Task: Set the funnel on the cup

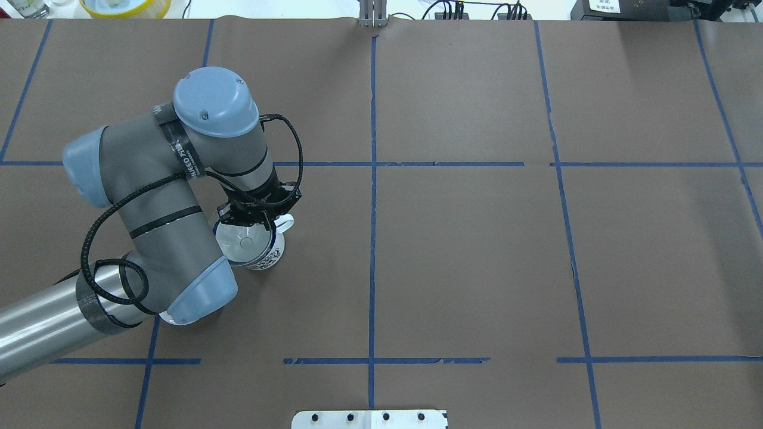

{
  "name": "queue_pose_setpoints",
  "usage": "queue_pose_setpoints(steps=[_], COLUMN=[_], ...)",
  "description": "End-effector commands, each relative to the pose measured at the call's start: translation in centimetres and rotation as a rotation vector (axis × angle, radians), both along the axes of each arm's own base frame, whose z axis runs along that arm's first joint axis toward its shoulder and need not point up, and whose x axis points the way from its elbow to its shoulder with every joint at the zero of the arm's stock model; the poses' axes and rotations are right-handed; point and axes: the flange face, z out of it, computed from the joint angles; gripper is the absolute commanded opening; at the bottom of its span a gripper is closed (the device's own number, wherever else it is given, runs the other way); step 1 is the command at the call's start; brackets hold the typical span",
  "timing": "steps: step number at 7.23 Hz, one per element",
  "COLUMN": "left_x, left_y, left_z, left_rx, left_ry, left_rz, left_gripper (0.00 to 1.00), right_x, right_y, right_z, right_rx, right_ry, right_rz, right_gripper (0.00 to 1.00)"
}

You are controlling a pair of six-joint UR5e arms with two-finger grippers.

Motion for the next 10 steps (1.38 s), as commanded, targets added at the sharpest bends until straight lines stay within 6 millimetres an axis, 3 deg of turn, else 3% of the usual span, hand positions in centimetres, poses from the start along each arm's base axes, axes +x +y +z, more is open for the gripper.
queue_pose_setpoints(steps=[1, 3, 4, 5, 6, 7, 8, 10], left_x=[0.0, -0.6, -2.0, -4.8, -9.6, -14.6, -19.0, -29.6], left_y=[-0.1, -0.4, -0.7, -0.9, -1.1, -1.5, -3.1, -5.8], left_z=[0.1, -0.5, -1.4, -3.5, -4.7, -3.5, 0.0, 8.4], left_rx=[0.003, 0.034, 0.048, 0.119, 0.220, 0.327, 0.379, 0.485], left_ry=[-0.004, -0.005, 0.014, 0.058, 0.101, 0.110, 0.120, 0.078], left_rz=[-0.005, -0.026, -0.043, -0.037, -0.020, 0.007, 0.071, 0.158], left_gripper=[0.95, 1.00, 1.00, 1.00, 1.00, 1.00, 1.00, 1.00], right_x=[0.0, 0.0, 0.0, 0.0, 0.0, 0.0, 0.0, 0.0], right_y=[0.0, 0.0, 0.0, 0.0, 0.0, 0.0, 0.0, 0.0], right_z=[0.0, 0.0, 0.0, 0.0, 0.0, 0.1, 0.1, 0.1], right_rx=[0.000, 0.000, 0.000, 0.000, 0.000, -0.001, -0.002, -0.001], right_ry=[0.000, 0.000, 0.000, 0.000, 0.000, 0.000, 0.000, 0.000], right_rz=[0.000, 0.000, 0.000, 0.000, 0.000, 0.000, 0.000, 0.000], right_gripper=[1.00, 1.00, 1.00, 1.00, 1.00, 1.00, 1.00, 1.00])
